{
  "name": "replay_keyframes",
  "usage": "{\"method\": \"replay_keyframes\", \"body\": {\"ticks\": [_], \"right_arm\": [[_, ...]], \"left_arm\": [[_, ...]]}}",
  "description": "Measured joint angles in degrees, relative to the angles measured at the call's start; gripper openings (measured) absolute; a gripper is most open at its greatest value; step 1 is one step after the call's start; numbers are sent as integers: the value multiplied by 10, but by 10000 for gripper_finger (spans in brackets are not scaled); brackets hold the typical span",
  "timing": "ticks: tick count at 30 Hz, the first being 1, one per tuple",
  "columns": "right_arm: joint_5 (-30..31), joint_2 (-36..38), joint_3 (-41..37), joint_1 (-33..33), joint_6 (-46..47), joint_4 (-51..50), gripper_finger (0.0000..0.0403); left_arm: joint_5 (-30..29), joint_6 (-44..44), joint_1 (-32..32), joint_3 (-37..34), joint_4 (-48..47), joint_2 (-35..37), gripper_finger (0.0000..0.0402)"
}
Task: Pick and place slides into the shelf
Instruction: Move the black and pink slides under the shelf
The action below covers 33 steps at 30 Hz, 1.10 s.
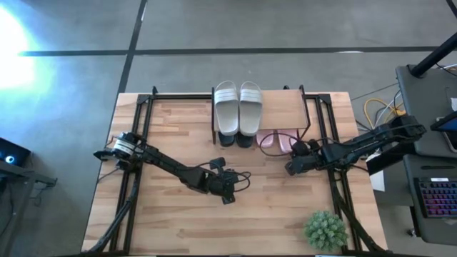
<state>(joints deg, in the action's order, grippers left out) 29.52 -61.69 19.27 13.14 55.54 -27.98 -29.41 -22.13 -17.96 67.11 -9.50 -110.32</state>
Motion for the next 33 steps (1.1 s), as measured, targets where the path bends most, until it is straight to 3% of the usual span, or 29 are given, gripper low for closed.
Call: {"method": "replay_keyframes", "body": {"ticks": [9, 13, 33], "right_arm": [[15, 1, -8, -52, -38, 14, 8], [-24, -3, -8, -70, -101, 82, 8], [-25, -33, -8, -134, -156, 149, 8]], "left_arm": [[0, 0, 3, 0, 0, 0, 0], [0, 0, 3, 0, 0, 0, 0], [0, -1, 3, 0, 2, 0, 0]]}}
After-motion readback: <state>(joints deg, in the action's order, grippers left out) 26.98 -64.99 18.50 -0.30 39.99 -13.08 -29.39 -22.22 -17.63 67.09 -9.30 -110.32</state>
